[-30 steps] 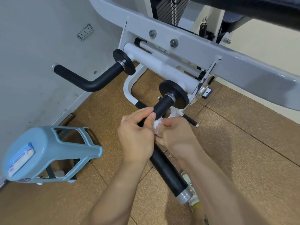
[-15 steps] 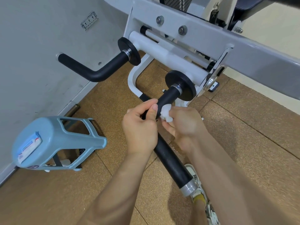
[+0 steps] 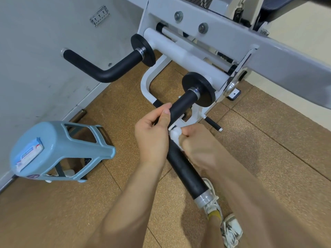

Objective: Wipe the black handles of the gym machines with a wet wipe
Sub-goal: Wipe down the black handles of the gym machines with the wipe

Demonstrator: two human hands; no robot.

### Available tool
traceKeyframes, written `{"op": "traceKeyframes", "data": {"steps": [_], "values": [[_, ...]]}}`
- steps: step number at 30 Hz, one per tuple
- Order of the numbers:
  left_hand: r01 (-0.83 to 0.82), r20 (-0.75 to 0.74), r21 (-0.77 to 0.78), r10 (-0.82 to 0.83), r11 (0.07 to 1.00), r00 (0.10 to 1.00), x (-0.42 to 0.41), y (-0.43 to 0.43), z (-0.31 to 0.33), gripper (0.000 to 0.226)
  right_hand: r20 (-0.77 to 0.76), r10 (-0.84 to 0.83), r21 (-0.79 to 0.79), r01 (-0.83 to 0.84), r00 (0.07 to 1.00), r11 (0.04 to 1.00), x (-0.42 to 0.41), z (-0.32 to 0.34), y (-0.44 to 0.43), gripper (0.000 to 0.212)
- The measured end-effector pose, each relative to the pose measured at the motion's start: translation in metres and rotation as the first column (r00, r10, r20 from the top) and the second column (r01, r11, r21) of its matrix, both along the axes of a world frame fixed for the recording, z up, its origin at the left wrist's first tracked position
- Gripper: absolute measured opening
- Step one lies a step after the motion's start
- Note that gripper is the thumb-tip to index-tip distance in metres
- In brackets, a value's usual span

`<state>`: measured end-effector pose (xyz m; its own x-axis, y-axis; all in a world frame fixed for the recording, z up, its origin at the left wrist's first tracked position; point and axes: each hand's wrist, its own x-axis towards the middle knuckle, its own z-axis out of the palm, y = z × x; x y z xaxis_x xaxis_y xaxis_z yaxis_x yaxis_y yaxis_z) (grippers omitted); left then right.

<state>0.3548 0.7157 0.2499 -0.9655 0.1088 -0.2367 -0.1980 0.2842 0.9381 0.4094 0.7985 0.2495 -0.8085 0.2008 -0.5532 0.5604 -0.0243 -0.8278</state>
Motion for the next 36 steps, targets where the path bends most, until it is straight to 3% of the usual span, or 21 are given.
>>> {"op": "traceKeyframes", "data": {"steps": [4, 6, 9, 11, 14, 17, 19, 23, 28, 33, 34, 36], "values": [[0.144, 0.077, 0.010, -0.145, 0.989, 0.986, 0.025, -0.014, 0.008, 0.035, -0.038, -0.023, -0.169, 0.016, 0.999, 0.985, 0.000, -0.002, 0.009, 0.028], [0.105, 0.063, 0.004, -0.105, 0.995, 0.993, 0.034, -0.019, 0.011, 0.035, -0.018, -0.029, -0.167, 0.026, 0.999, 0.986, -0.004, 0.000, 0.005, 0.023], [0.062, 0.063, -0.013, -0.061, 0.998, 0.996, 0.035, -0.021, 0.014, 0.041, 0.066, -0.034, -0.343, 0.055, 0.997, 0.938, 0.008, -0.003, 0.011, 0.025], [0.078, 0.094, -0.021, -0.075, 0.997, 0.993, 0.033, -0.018, 0.015, 0.045, 0.022, 0.008, -0.386, 0.001, 1.000, 0.923, 0.012, -0.004, 0.016, 0.028], [0.134, 0.139, -0.028, -0.129, 0.991, 0.982, 0.029, -0.019, 0.016, 0.051, -0.031, -0.024, -0.336, 0.013, 0.999, 0.942, 0.003, -0.002, 0.012, 0.023], [0.145, 0.215, 0.079, -0.159, 0.986, 0.964, 0.034, -0.033, 0.022, 0.060, -0.045, -0.041, -0.229, 0.030, 0.998, 0.973, 0.011, 0.003, 0.004, 0.025], [0.150, 0.210, 0.065, -0.161, 0.987, 0.964, 0.042, -0.039, 0.024, 0.063, -0.072, 0.012, -0.136, -0.022, 0.997, 0.990, 0.033, 0.005, 0.006, 0.032], [0.129, 0.147, 0.005, -0.129, 0.992, 0.981, 0.054, -0.038, 0.025, 0.064, -0.027, 0.164, -0.094, -0.165, 0.986, 0.982, 0.055, 0.004, 0.018, 0.042], [0.050, 0.140, 0.016, -0.052, 0.999, 0.989, 0.062, -0.035, 0.025, 0.063, -0.090, 0.003, -0.109, -0.013, 0.996, 0.994, 0.026, 0.004, 0.002, 0.031], [0.038, 0.116, -0.002, -0.038, 0.999, 0.993, 0.065, -0.035, 0.024, 0.062, -0.040, 0.210, 0.012, -0.209, 0.977, 0.978, 0.079, 0.017, 0.015, 0.050], [0.038, 0.109, -0.003, -0.038, 0.999, 0.993, 0.066, -0.035, 0.024, 0.062, -0.056, 0.172, 0.014, -0.171, 0.983, 0.985, 0.082, 0.016, 0.014, 0.049], [0.042, 0.100, 0.006, -0.042, 0.999, 0.994, 0.067, -0.032, 0.024, 0.061, -0.072, -0.031, -0.024, 0.030, 0.997, 0.999, 0.071, 0.010, 0.007, 0.023]]}}
